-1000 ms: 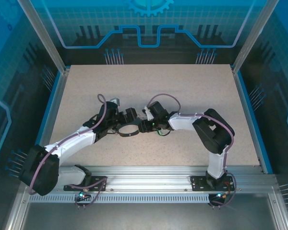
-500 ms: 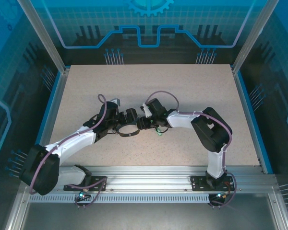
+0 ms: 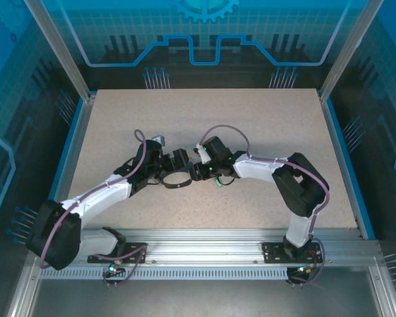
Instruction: Put the keys on the keyring
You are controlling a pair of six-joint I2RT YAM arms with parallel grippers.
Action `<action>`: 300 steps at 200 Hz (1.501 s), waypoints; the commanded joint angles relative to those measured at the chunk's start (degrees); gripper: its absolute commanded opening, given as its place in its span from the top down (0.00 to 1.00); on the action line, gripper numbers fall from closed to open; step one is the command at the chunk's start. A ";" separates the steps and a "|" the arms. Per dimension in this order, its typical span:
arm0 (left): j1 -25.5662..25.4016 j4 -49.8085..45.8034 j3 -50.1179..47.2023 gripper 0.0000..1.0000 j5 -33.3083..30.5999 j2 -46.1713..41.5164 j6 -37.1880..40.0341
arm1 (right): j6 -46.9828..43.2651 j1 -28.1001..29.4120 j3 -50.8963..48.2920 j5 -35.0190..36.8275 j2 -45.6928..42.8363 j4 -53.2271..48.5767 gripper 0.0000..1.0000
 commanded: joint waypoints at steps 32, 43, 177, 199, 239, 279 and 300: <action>0.56 -5.24 2.39 0.01 -2.40 -4.43 3.09 | -9.08 4.31 5.68 8.93 1.50 -9.95 0.57; 1.26 -5.82 2.46 0.01 -2.20 -4.97 3.04 | -10.40 5.15 6.87 10.73 2.37 -11.08 0.57; 4.69 -5.86 1.84 0.01 1.03 -6.52 1.34 | -13.96 7.47 12.41 16.51 9.63 -13.84 0.62; 4.75 -5.68 1.86 0.01 1.10 -6.18 1.25 | -13.96 7.44 12.95 16.98 10.21 -13.93 0.64; 4.71 -5.13 1.77 0.01 1.67 -5.84 0.99 | -13.96 7.35 13.26 17.33 10.52 -13.93 0.69; 4.73 -4.76 1.68 0.01 2.07 -5.60 0.89 | -13.97 7.01 13.44 17.31 9.87 -14.10 0.79; 4.71 -4.61 1.70 0.01 2.32 -5.56 0.88 | -14.01 6.88 13.43 17.04 9.42 -14.23 0.84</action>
